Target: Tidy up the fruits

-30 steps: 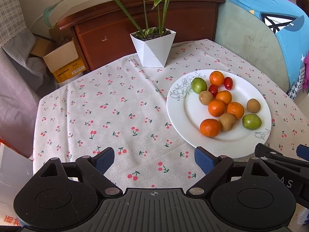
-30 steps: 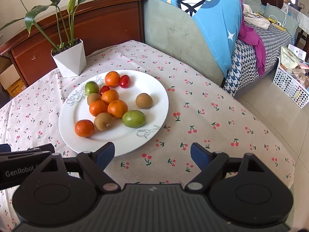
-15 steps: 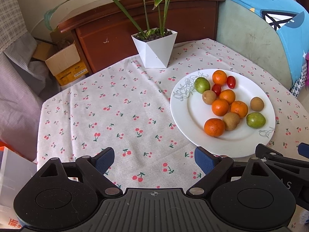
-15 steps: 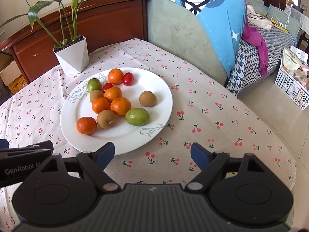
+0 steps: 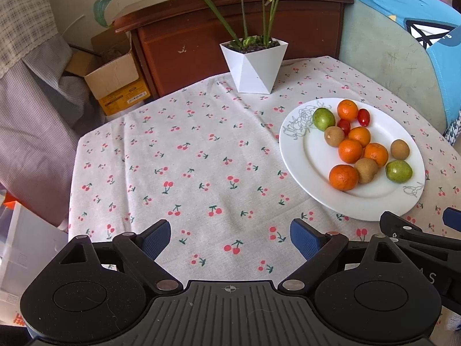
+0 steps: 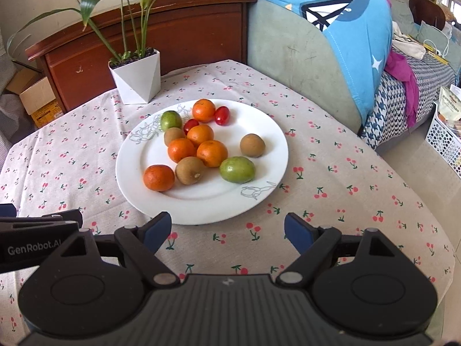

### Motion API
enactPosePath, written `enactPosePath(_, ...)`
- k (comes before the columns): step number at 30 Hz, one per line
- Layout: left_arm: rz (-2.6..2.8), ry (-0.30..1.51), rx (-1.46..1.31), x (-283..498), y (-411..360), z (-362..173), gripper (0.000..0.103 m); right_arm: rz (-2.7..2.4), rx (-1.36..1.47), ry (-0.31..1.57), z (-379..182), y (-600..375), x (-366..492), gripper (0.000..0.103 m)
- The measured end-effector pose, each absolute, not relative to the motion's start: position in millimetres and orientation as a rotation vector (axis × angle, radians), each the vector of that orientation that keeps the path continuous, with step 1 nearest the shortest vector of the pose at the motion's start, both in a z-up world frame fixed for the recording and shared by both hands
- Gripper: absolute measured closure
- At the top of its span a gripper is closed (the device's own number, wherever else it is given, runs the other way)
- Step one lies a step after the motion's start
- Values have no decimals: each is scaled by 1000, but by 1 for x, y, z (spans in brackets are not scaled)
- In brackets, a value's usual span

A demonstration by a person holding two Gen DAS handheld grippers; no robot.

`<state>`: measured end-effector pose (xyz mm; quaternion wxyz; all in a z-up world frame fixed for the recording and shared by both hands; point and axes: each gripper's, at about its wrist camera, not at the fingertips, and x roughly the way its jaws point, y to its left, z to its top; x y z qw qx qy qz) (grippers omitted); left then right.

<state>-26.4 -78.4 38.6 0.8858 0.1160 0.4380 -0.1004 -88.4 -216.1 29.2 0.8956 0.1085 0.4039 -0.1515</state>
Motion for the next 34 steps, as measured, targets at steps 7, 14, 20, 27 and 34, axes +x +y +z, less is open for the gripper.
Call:
enactPosePath(7, -156, 925, 244, -33, -55, 32, 11, -224, 221, 818, 25, -195, -95, 18)
enactPosePath(14, -129, 952, 231, -39, -32, 23, 11, -175, 253, 829, 10, -178, -103, 18)
enactPosePath(20, -107, 967, 204, -40, -14, 18, 11, -136, 198, 805, 1, -159, -106, 17)
enactPosePath(27, -108, 976, 184, -40, -3, 14, 8, -111, 89, 770, -8, -137, -105, 7)
enactPosePath(34, -99, 982, 162, -35, 6, 10, 7, -134, 106, 736, -12, -134, -99, 1)
